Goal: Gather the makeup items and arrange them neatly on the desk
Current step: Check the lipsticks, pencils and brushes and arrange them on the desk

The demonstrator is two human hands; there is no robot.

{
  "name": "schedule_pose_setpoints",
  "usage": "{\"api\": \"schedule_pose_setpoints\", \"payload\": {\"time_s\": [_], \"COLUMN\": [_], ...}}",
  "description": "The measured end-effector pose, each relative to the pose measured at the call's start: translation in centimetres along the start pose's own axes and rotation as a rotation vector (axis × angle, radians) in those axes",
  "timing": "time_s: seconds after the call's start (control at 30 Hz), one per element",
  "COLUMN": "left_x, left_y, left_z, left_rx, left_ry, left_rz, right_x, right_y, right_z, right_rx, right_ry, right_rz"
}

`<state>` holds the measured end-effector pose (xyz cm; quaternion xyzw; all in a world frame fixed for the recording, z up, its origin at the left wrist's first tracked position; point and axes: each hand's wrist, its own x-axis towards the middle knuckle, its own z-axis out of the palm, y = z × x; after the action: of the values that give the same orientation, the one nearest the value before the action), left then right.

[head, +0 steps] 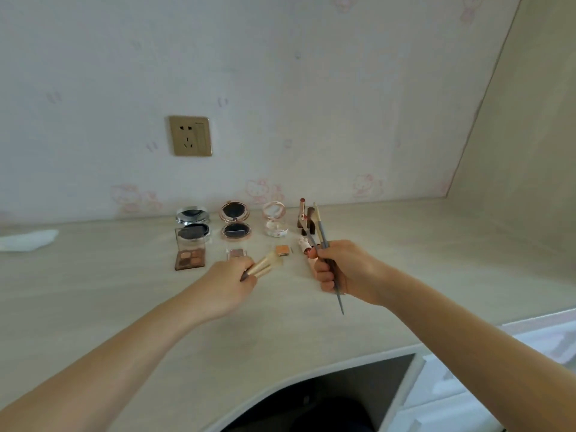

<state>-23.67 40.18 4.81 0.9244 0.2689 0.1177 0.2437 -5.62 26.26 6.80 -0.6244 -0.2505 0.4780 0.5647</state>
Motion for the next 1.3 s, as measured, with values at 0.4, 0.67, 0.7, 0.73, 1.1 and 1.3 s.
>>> {"api": "schedule_pose_setpoints", "payload": {"time_s": [0.4, 0.67, 0.7, 0.73, 1.1, 1.3], "left_x": [1.1, 2.5, 2.4, 2.4, 1.0, 0.1], "left_y": [-4.3, -5.8, -5.9, -6.1, -5.9, -2.3], "left_z": [0.7, 0.2, 0.1, 0.1, 0.8, 0.2], "left_rx": [0.318, 0.359, 0.355, 0.359, 0.417, -0.273], "left_ry": [0.008, -0.014, -0.015, -0.013, 0.189, 0.264], "left_rz": [0.145, 0.2, 0.208, 0.216, 0.252, 0.022], "right_x": [0.5, 1.2, 1.2, 1.2, 1.5, 0.5], "right_y": [1.2, 1.8, 1.8, 1.9, 2.4, 2.3], "right_z": [4.3, 4.4, 4.3, 4.3, 6.6, 8.1], "right_rx": [-0.016, -0.042, -0.058, -0.068, 0.118, 0.117], "right_ry": [-0.061, -0.044, -0.035, -0.027, 0.058, -0.153], "right_rz": [0.111, 0.16, 0.158, 0.155, 0.179, 0.193]}}
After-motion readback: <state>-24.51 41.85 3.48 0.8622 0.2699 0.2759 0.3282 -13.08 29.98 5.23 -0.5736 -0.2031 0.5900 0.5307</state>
